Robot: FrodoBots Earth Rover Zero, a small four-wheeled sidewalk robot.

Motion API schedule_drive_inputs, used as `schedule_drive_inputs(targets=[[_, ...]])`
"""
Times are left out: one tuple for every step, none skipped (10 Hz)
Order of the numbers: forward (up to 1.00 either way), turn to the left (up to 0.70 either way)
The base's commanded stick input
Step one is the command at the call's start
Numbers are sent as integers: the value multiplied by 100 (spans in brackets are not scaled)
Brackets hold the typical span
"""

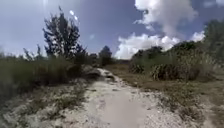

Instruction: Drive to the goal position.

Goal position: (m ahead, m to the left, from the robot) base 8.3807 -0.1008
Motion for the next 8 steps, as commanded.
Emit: schedule_drive_inputs(targets=[[85, 0], [85, 0], [85, 0], [85, 0], [85, 0], [85, 0], [85, 0], [85, 0]])
